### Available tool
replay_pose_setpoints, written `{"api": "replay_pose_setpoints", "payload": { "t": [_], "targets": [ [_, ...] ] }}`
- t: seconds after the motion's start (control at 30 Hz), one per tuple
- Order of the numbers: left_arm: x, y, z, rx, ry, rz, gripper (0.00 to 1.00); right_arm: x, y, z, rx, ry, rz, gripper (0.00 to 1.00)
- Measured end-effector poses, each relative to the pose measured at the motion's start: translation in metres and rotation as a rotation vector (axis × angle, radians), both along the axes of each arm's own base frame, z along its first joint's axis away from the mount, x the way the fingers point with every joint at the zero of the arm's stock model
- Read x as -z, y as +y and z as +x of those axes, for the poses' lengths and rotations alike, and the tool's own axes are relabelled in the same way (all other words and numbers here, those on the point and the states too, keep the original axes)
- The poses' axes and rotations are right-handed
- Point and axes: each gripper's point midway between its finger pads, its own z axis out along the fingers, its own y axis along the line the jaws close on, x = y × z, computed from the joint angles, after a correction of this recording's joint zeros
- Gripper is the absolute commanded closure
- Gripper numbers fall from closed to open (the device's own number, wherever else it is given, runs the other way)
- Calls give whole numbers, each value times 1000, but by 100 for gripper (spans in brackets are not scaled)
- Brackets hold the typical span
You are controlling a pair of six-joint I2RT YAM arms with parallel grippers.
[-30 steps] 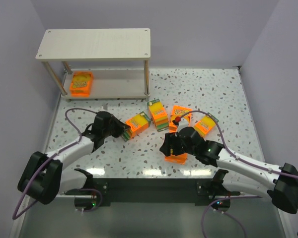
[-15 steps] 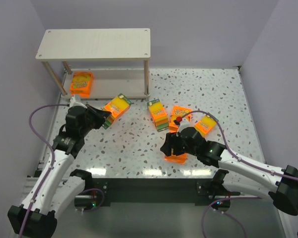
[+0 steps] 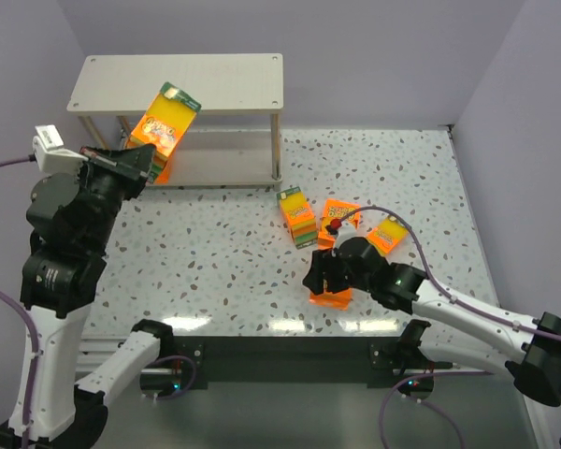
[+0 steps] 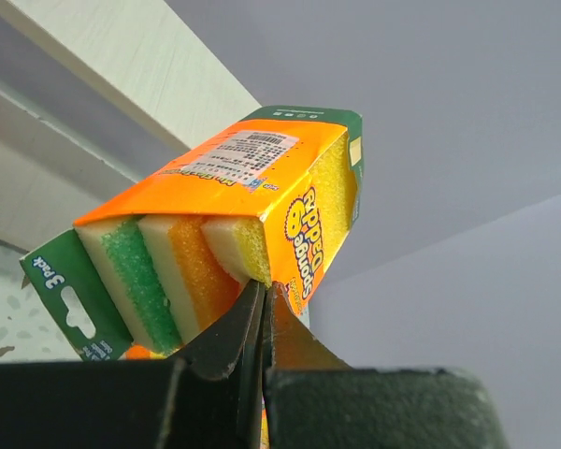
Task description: Place and organize the cleaning sponges onto the shelf
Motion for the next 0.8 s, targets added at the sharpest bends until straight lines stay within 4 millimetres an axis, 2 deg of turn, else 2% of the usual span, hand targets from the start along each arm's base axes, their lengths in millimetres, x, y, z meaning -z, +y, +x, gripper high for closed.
{"api": "replay_pose_setpoints", "payload": {
  "t": [0.2, 0.33, 0.53, 0.73, 0.8],
  "targets": [
    [-30, 7, 59, -91, 28, 26, 100, -27, 8, 6, -17, -40, 28, 33],
    [-29, 25, 105, -129, 61, 17, 100, -39, 15, 11, -36, -58, 30, 33],
    [3, 95, 158, -224, 138, -66, 100, -42, 17, 12, -59, -66, 12, 33],
    [14, 157, 188, -245, 116, -192, 100, -40, 14, 11, -65, -60, -7, 33],
    [20, 172, 198, -242, 111, -234, 100, -39, 14, 10, -67, -60, -10, 33]
  ]
}}
